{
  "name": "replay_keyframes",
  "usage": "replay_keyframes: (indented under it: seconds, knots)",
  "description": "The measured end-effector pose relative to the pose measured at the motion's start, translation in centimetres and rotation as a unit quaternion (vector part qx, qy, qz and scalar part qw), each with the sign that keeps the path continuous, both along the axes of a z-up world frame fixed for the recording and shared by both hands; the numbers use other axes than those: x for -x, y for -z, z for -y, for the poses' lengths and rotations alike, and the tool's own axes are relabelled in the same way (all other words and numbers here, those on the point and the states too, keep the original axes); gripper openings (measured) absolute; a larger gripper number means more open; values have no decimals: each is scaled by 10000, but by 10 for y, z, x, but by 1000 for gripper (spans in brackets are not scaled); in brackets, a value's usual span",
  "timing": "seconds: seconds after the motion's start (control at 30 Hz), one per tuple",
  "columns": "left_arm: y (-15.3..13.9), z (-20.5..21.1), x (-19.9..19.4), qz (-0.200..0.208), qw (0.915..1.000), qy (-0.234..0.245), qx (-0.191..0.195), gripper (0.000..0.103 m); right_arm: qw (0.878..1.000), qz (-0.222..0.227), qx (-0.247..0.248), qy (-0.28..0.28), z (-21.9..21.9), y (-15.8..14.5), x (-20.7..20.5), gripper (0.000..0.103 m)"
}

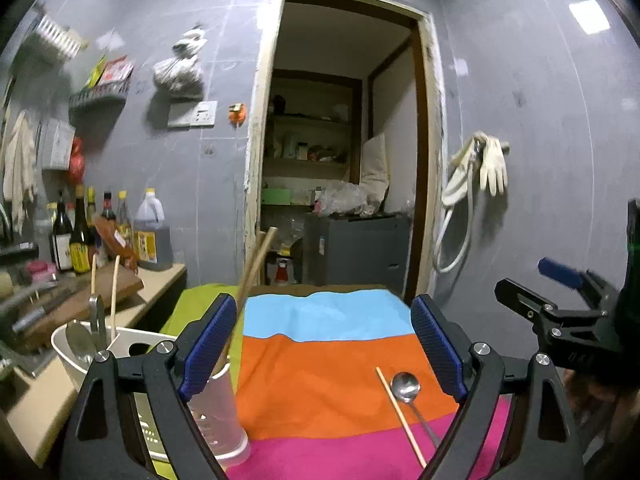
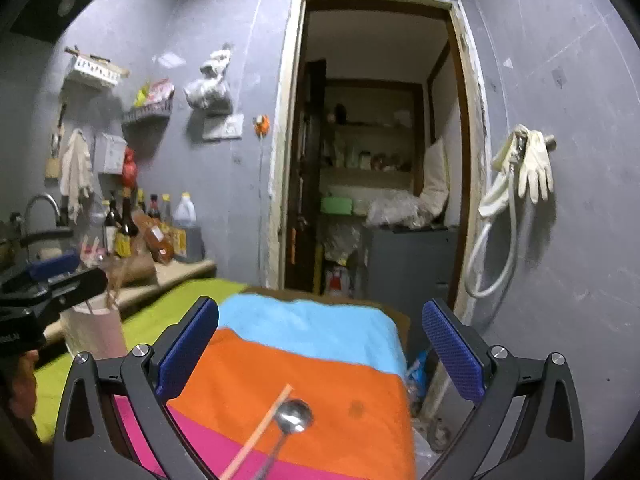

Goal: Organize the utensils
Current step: 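Move both tools back over the last spoon and chopstick on the cloth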

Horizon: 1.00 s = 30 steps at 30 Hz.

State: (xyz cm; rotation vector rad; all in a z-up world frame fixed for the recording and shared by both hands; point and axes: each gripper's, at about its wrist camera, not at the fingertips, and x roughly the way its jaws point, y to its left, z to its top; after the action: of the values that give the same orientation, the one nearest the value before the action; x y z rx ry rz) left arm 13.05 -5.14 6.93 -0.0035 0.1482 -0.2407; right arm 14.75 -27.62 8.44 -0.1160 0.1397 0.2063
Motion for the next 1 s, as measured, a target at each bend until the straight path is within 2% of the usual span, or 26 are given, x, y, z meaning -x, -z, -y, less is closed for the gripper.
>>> replay_keyframes:
  seconds: [0.37, 0.53, 0.7, 0.83, 1.0]
  knots:
    - [28, 36, -20, -502, 9976, 369, -308, 85, 9985, -523, 2, 164, 34, 27, -15, 103]
    - [51, 42, -39, -1112, 9922, 460, -314, 85, 9962, -851, 47, 160, 42, 39, -25, 103]
    - [76, 49, -68, -2013, 9761, 763, -310, 84, 9924, -1229, 49, 43, 45, 49, -39, 100]
    - [89, 55, -94, -2640, 9581, 1069, -309, 69, 9877, -1550, 181, -5, 43, 60, -49, 95]
    - [104, 67, -118, -3168, 9390, 1284, -374, 52, 9831, -1815, 222, -26, 44, 69, -58, 86]
